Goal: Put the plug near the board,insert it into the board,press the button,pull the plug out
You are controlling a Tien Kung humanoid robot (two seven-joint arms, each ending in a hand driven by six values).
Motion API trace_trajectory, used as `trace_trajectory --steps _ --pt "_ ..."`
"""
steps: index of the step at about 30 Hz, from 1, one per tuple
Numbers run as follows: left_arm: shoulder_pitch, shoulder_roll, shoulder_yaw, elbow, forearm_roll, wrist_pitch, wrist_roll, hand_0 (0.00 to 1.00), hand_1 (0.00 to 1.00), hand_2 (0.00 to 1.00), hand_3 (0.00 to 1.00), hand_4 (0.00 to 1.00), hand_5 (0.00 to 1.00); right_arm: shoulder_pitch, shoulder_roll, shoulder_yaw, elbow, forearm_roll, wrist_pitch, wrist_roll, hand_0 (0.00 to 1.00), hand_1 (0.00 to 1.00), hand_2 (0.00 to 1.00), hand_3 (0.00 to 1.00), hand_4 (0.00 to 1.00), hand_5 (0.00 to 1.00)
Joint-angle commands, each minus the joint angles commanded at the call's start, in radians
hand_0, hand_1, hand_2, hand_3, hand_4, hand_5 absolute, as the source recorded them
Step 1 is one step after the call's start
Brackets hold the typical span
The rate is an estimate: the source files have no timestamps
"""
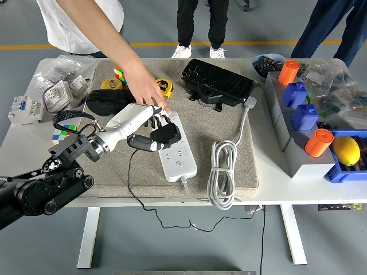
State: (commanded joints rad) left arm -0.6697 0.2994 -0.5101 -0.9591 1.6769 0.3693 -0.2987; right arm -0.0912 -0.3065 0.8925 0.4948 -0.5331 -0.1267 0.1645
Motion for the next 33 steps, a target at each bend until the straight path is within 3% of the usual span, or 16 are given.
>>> trace_trajectory --steps 8,19,33 --pt "-0.021 -0.008 0.023 0.046 0.007 -0.012 -0.001 0.314 0.405 0.425 0.549 0.788 0.002 0.0 0.0 0.002 0.001 0.0 0.001 0.001 0.63 0.626 0.59 0.539 0.629 0.141" --pt "-0.023 0.0 0.023 0.079 0.015 -0.023 -0.012 0.326 0.409 0.426 0.548 0.792 0.002 0.0 0.0 0.003 0.003 -0.002 0.002 0.002 0.631 0.625 0.588 0.538 0.628 0.14" --pt "-0.009 0.011 0.024 0.086 0.017 -0.032 -0.023 0.328 0.413 0.431 0.548 0.796 0.002 -0.004 0.002 0.004 0.004 -0.003 0.001 0.005 0.631 0.625 0.588 0.539 0.629 0.139"
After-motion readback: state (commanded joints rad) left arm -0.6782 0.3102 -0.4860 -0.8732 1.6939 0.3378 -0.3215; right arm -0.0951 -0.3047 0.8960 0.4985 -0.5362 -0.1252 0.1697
